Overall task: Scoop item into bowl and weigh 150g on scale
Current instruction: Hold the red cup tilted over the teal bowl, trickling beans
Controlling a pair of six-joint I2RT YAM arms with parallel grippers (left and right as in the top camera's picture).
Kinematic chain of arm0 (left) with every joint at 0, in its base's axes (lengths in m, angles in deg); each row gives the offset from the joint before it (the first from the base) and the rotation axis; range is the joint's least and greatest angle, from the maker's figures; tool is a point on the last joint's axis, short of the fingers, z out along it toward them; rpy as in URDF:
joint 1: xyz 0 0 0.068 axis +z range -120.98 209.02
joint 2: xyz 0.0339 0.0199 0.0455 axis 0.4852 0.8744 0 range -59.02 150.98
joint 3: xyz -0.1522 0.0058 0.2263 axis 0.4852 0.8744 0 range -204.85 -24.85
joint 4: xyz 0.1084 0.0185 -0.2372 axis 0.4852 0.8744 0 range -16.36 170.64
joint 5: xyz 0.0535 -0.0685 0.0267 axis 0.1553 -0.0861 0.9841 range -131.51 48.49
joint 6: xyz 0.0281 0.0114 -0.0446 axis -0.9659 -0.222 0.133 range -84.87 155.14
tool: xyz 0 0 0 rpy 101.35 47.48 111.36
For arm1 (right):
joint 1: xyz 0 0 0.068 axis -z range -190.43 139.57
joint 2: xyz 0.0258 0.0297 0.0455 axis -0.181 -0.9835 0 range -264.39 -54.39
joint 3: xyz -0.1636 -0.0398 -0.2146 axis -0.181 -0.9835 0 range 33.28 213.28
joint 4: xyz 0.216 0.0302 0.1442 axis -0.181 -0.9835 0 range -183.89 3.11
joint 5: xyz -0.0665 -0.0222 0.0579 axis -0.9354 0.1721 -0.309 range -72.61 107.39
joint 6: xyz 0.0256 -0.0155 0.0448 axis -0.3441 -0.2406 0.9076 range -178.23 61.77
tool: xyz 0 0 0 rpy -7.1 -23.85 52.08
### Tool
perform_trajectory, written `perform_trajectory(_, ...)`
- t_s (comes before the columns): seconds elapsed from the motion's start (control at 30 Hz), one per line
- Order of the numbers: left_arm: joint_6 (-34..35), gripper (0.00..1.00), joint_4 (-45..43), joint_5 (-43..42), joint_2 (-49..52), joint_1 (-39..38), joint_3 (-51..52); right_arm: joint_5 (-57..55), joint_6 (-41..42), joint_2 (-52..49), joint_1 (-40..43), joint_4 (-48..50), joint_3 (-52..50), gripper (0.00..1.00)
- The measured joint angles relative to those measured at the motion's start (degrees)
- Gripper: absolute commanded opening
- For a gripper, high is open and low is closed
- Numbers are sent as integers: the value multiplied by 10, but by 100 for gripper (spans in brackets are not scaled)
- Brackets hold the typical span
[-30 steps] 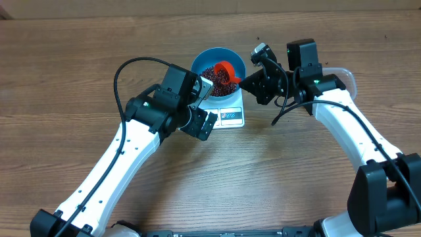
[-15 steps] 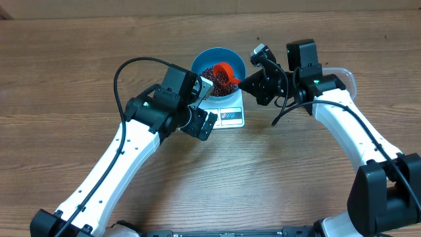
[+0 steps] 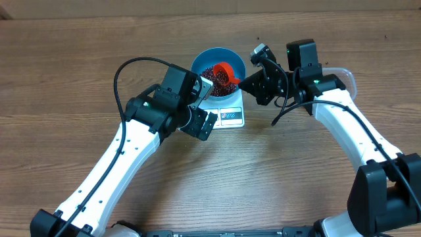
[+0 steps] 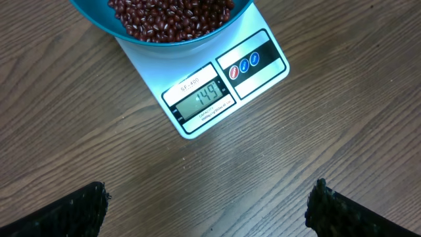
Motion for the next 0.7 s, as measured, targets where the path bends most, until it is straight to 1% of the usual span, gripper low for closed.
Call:
perform_trajectory(0.53,0,100,0,0,0,0,0,0,0,0,0,-2,0,4)
perform_trajectory(0.7,0,100,0,0,0,0,0,-11,-27,0,0,-1,0,4)
